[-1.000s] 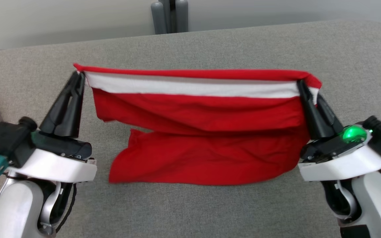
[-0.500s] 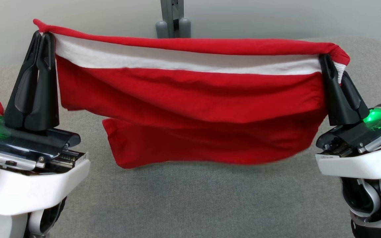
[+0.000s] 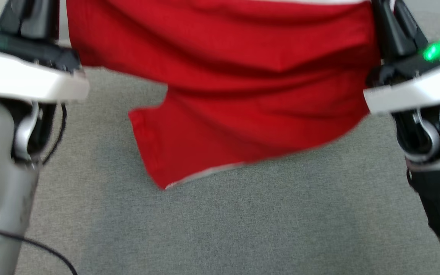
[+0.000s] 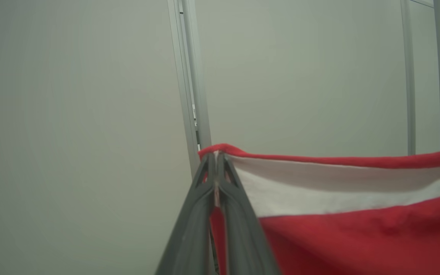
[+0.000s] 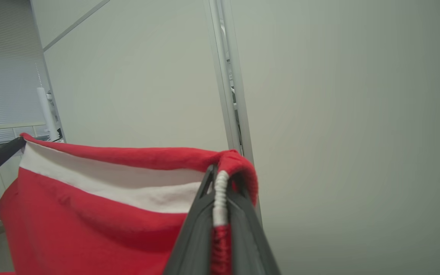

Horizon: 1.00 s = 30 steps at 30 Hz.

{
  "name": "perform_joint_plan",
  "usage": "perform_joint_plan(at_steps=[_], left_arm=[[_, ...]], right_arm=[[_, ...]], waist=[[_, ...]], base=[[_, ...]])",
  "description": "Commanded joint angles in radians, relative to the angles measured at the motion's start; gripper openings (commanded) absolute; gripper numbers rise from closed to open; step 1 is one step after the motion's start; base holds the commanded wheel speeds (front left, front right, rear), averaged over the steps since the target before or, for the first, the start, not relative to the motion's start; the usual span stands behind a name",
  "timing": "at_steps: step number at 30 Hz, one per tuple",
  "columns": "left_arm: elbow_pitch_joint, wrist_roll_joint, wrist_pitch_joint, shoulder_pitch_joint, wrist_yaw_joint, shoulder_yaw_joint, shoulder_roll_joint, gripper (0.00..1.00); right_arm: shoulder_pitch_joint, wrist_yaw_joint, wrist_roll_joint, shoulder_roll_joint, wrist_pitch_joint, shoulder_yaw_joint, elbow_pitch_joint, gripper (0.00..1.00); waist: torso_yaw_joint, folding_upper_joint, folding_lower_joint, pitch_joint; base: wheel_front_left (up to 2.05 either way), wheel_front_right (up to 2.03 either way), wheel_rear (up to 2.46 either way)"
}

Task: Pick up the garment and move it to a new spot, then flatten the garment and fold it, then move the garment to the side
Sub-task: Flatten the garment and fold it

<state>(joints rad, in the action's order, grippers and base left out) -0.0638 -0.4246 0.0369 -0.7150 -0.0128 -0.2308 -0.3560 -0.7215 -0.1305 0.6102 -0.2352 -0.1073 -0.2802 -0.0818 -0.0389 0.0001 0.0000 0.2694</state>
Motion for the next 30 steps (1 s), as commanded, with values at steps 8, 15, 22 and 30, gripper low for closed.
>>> perform_joint_plan(at_steps=[8, 15, 22, 30], left_arm=[[0.469, -0.010, 0.047, -0.412, 0.091, -0.029, 0.052, 0.00], [0.854, -0.056, 0.052, -0.623, 0.123, -0.041, 0.111, 0.00], [1.007, -0.068, 0.103, -0.668, 0.140, -0.091, 0.147, 0.00], [0.969, -0.077, 0.215, -0.480, 0.143, -0.163, 0.156, 0.00]], right_arm=[[-0.413, 0.000, 0.007, 0.045, -0.091, -0.089, -0.483, 0.00], [-0.662, 0.000, -0.028, 0.119, -0.125, -0.101, -0.865, 0.00], [-0.714, 0.000, -0.022, 0.149, -0.142, -0.184, -0.976, 0.00], [-0.524, 0.000, 0.092, 0.111, -0.160, -0.339, -0.854, 0.00]], waist=[[0.007, -0.0001, 0.0000, 0.122], [0.021, -0.0001, 0.0000, 0.162], [0.040, -0.0001, 0.0000, 0.191], [0.051, -0.0001, 0.0000, 0.173]], base=[[0.00, 0.00, 0.00], [0.00, 0.00, 0.00], [0.00, 0.00, 0.00], [0.00, 0.00, 0.00]])
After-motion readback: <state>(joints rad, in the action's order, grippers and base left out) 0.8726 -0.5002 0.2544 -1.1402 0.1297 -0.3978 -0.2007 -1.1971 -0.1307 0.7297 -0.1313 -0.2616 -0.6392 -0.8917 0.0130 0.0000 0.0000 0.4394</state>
